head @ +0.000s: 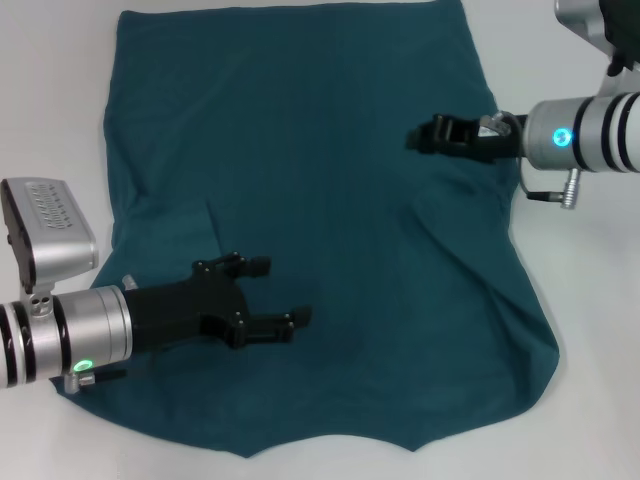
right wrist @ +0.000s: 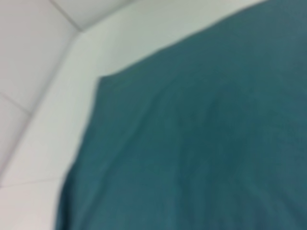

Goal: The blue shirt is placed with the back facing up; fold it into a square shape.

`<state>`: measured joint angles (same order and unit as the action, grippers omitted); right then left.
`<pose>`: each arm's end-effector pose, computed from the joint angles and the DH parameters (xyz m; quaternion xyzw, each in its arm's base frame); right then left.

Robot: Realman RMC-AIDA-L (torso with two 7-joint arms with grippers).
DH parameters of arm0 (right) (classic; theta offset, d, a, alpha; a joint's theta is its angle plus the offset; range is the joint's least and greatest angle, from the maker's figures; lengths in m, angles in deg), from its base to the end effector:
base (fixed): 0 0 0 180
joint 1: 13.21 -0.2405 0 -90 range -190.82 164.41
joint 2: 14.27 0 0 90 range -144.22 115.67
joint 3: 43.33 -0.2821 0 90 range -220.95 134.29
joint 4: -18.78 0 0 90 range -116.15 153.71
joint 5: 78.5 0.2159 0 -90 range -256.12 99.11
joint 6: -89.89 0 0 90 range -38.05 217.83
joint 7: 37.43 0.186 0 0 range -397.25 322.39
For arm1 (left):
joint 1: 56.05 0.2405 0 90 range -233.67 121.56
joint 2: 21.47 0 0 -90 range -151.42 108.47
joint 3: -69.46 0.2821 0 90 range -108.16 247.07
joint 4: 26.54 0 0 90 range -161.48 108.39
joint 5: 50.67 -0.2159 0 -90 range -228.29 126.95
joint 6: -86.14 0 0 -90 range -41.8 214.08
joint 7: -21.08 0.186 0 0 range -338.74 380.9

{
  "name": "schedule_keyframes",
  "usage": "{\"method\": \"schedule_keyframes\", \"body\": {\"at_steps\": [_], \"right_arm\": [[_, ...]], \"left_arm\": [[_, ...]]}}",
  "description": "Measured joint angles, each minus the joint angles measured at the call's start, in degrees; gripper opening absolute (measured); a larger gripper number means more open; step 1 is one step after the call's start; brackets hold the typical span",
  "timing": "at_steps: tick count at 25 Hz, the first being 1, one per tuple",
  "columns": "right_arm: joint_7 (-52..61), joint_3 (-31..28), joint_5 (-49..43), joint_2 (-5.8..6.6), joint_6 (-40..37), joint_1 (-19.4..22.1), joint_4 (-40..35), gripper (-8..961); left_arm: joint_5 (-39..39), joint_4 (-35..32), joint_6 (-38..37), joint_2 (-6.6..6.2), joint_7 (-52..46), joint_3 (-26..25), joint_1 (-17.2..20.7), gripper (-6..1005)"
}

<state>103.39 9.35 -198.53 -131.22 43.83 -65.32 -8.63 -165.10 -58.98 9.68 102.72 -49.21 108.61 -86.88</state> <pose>0.2123 0.5158 -0.0687 -0.7590 0.5676 0.1944 0.2529 -0.2727 0.3673 -0.1008 -0.9328 -0.2139 -0.2239 0.1845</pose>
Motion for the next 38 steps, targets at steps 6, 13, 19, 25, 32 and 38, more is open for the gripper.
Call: {"method": "schedule_keyframes", "body": {"at_steps": [6,13,19,25,32,38], "right_arm": [[-3.1,0.4,3.8,-0.13,-0.6,0.1,0.0,338],[-2.7,0.5,3.4,1.93,-3.8,2.5,-0.1,547],[-2.5,0.3,3.2,4.95,-11.2,6.5,-0.9,578],[0.3,0.3,1.5,6.58,-14.9,12.2,-3.9,592],[1.9,0.0,0.5,7.17,-15.5,16.1,-5.0,587],[1.9,0.2,0.4,6.39,-15.2,16.2,-4.5,584]], "left_arm": [[0.0,0.0,0.0,0.0,0.0,0.0,0.1,950],[0.0,0.0,0.1,0.0,0.0,0.0,0.1,949],[0.0,0.0,-0.1,0.0,-0.1,0.0,-0.1,949],[0.0,0.0,-0.3,-0.01,-0.1,0.0,0.0,950],[0.0,0.0,-0.4,-0.01,-0.1,0.2,0.0,950],[0.0,0.6,-0.2,0.02,0.1,0.5,-0.3,950]]}}
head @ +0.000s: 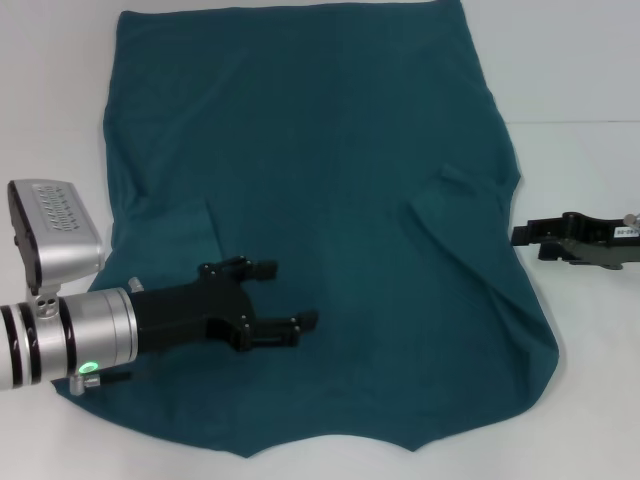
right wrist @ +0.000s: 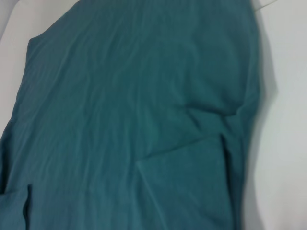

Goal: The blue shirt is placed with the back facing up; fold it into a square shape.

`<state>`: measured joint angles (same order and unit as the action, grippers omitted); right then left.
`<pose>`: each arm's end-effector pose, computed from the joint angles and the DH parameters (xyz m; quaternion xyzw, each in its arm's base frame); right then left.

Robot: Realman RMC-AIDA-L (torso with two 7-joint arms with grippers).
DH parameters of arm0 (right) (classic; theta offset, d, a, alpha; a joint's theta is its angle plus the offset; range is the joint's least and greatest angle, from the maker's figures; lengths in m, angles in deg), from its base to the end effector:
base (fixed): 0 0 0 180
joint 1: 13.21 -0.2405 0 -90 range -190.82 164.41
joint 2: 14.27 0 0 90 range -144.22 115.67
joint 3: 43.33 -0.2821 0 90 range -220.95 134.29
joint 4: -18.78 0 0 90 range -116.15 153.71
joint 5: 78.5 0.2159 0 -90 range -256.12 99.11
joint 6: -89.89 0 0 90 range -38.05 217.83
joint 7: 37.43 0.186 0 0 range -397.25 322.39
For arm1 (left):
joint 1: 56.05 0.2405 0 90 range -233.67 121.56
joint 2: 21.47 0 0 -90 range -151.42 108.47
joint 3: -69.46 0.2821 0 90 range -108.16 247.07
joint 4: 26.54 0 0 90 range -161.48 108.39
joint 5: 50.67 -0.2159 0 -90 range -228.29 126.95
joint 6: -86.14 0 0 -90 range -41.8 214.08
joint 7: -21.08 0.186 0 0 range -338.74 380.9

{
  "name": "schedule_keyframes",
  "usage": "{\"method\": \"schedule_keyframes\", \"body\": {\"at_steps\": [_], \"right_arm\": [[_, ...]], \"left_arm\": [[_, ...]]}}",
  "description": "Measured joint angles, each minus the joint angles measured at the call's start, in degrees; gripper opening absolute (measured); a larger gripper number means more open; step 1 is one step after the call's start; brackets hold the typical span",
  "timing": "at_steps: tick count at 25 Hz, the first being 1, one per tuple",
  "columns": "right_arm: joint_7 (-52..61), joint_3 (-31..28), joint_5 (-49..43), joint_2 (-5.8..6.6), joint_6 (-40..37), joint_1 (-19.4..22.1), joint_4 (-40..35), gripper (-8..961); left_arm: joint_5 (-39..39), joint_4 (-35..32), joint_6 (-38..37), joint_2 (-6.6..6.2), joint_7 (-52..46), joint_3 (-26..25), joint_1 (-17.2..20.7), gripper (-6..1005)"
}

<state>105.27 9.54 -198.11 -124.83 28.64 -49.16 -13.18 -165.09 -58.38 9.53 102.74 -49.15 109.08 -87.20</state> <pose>0.3325 0.4387 -0.0176 -0.7110 0.6503 0.1506 0.2213 -0.2701 0.3660 -0.1043 -0.9345 -0.2126 -0.2244 0.1767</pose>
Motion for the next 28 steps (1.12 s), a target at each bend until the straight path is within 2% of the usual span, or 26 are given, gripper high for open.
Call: {"method": "schedule_keyframes", "body": {"at_steps": [5,11,19,28], "right_arm": [[-0.2,0.2,-0.2,-1.4,1.4,-0.8,0.4,574],[-0.5,0.3,-1.7,-2.3,3.5,-2.1,2.5,550],[-0.6,0.4,-2.0,-2.4,3.0,-1.4,1.8,475],[-2.1,0.0,-2.4,-2.43,1.7,-0.8,1.9,473]], "left_arm": [[0.0,0.3,0.0,-0.06,0.2,0.0,-0.1,949],[-0.2,0.3,-0.2,-0.03,0.4,0.0,0.1,949],[-0.5,0.3,-0.2,-0.02,0.3,0.0,0.1,950],[-0.5,0.3,-0.3,-0.02,0.3,0.0,0.1,950]]}}
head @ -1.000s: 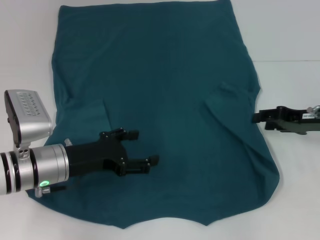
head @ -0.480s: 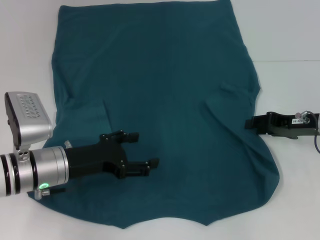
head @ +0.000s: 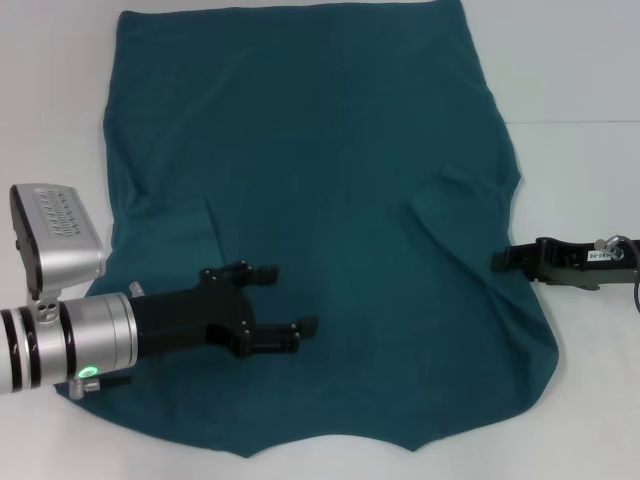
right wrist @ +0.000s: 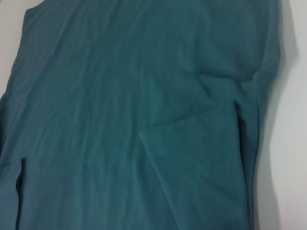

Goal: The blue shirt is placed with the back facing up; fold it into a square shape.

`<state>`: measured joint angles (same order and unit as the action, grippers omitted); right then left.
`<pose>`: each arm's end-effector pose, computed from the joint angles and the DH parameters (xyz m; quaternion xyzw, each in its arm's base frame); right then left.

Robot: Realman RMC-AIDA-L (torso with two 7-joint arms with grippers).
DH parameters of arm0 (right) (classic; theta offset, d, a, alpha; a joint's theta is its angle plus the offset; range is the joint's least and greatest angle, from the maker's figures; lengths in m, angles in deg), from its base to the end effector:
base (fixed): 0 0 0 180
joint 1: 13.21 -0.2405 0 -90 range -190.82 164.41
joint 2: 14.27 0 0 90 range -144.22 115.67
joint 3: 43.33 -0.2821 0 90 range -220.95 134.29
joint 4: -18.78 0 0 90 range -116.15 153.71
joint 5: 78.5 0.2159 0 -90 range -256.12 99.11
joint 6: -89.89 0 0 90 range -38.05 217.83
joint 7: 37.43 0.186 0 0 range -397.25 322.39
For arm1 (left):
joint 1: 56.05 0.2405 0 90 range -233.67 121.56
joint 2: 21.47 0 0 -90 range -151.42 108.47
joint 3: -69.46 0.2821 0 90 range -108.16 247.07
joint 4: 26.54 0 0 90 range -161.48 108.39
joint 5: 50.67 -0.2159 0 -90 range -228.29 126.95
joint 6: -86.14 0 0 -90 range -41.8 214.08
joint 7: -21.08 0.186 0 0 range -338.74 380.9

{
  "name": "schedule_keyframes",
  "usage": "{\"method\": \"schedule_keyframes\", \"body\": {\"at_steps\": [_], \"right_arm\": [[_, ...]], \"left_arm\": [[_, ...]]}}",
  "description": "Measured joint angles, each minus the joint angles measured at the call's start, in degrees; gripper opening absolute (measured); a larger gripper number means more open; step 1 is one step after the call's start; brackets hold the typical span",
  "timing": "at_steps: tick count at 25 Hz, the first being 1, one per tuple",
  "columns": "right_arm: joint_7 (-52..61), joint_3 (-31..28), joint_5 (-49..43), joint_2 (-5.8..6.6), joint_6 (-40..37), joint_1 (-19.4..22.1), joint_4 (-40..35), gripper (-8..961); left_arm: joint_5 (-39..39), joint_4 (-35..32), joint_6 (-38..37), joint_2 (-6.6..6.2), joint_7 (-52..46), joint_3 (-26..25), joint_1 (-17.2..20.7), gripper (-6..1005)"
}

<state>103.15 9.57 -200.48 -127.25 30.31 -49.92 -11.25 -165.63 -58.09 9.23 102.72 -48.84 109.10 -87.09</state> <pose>0.3312 0.4305 -0.0456 -0.7226 0.6450 0.1294 0.2123 -0.2714 0.3630 -0.1062 -0.9364 -0.2114 -0.2215 0.1716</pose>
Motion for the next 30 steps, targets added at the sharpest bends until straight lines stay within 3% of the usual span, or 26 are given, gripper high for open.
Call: {"method": "schedule_keyframes", "body": {"at_steps": [15,21,26,30], "right_arm": [[-3.5,-3.1,0.5,-1.75,1.2,0.1,0.1,322],[-4.7,-3.2,0.5,-1.96,0.7,0.3,-0.1,87],[-7.6,-4.2,1.7,-2.16,-1.1,0.4,-0.2,3],[-8.3,-4.4,2.0,-2.16,-3.0,-0.1,-0.3,9]], "left_arm": [[0.2,0.0,0.2,-0.08,0.0,-0.1,-0.3,949],[0.4,-0.1,0.2,-0.09,0.0,0.0,-0.3,949],[0.5,-0.2,0.1,-0.09,-0.3,-0.3,0.0,949],[0.8,-0.2,0.1,-0.05,-0.3,-0.4,-0.1,950]]}}
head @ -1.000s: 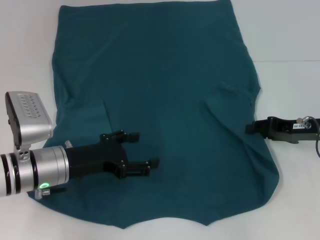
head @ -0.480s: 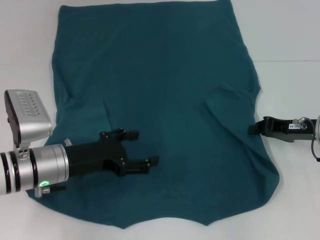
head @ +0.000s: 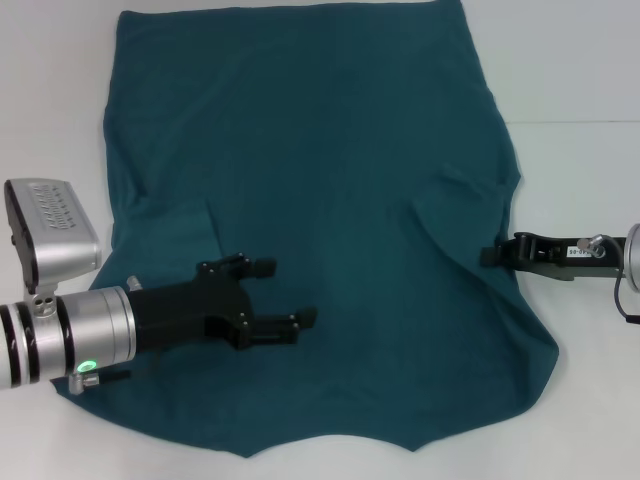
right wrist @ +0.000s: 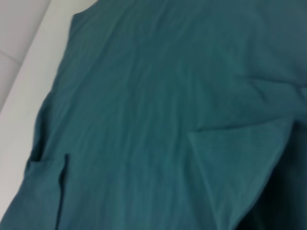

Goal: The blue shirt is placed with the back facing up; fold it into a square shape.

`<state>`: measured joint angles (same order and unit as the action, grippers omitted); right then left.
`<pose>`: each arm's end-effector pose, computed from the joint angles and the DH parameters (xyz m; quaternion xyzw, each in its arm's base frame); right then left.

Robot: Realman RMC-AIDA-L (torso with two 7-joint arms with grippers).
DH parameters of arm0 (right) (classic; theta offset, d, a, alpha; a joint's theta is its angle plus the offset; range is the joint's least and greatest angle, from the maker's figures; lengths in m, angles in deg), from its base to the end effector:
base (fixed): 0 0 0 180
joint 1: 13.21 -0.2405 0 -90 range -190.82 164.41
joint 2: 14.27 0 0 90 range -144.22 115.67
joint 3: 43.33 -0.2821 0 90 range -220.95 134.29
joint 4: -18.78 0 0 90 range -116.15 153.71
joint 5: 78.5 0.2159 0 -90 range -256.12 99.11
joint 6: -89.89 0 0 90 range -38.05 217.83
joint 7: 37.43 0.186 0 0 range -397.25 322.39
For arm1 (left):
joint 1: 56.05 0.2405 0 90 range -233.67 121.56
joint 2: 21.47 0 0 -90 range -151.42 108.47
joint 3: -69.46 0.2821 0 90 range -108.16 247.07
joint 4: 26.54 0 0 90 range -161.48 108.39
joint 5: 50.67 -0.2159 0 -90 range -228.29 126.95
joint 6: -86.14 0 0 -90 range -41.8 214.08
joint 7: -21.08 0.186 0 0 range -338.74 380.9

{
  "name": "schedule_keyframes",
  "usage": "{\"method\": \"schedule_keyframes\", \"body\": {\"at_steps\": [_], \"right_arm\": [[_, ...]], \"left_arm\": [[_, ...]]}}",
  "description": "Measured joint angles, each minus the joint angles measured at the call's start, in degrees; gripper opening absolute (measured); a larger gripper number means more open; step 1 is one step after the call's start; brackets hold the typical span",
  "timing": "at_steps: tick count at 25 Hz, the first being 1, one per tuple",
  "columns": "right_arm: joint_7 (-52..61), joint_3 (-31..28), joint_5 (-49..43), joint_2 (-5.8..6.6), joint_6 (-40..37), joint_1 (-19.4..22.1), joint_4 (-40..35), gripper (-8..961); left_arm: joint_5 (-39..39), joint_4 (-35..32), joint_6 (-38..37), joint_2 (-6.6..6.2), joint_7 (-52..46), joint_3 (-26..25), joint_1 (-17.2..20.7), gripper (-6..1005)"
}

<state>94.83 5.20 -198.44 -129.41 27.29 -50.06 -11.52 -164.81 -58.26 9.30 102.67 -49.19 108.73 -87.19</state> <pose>0.3116 0.4278 -0.0561 -0.7531 0.6088 0.1638 0.1878 -0.2699 0.3664 -0.1029 -0.9327 -0.2147 -0.2287 0.1780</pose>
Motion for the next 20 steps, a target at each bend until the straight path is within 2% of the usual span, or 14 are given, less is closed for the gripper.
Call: {"method": "schedule_keyframes", "body": {"at_steps": [20], "right_arm": [[-0.6,2.2,-0.3,-0.68,-3.3,-2.7,-0.2,41]], "left_arm": [[1.6,0.2,0.0,0.05,0.0,-0.1,-0.2,950]]}}
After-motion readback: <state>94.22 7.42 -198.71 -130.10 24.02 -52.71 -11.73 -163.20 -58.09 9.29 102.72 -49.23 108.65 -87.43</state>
